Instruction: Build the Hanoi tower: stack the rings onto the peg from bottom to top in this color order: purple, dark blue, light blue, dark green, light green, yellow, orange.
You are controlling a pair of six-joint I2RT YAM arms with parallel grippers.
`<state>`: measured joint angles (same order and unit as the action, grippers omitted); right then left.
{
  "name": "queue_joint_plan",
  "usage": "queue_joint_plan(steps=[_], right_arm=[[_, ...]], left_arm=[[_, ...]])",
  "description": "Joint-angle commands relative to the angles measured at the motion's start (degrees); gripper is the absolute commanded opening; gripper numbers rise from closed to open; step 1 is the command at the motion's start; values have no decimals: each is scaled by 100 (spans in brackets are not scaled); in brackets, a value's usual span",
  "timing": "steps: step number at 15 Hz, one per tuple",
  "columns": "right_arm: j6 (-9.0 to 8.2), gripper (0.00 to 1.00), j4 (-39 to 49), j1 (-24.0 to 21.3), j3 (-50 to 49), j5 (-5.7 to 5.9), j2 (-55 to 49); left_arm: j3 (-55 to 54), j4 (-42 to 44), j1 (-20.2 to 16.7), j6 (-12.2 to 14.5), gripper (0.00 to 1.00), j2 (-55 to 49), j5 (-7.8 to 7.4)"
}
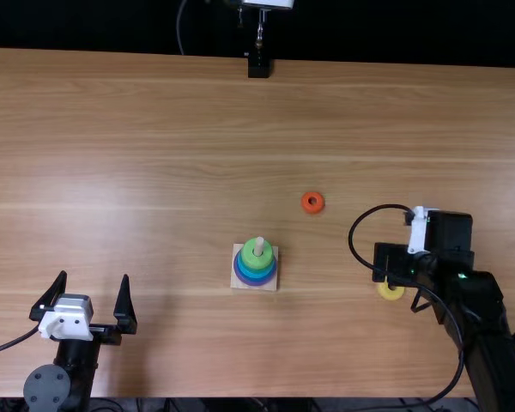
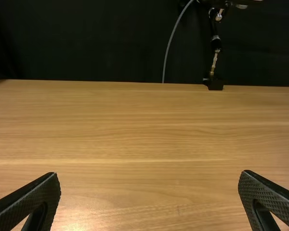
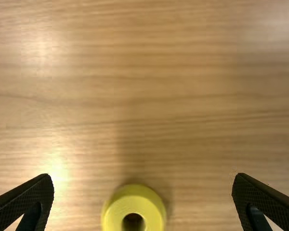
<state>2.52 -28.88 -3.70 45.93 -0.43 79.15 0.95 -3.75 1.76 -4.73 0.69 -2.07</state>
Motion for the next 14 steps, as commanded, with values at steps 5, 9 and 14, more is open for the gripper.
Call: queue_joint_plan(steps=[5,9,14], right_arm=[[64,100,-71,-34,-322,-63,-102],[85,100,-92,-25,-445,-63,-102],[85,100,-92,-7,-533,-94,-102]], left_arm=[[-95,-100,-35,30,100,-69,-47],[-95,-100,-35,30,100,-69,-47],[-95,-100,-35,30,100,-69,-47]])
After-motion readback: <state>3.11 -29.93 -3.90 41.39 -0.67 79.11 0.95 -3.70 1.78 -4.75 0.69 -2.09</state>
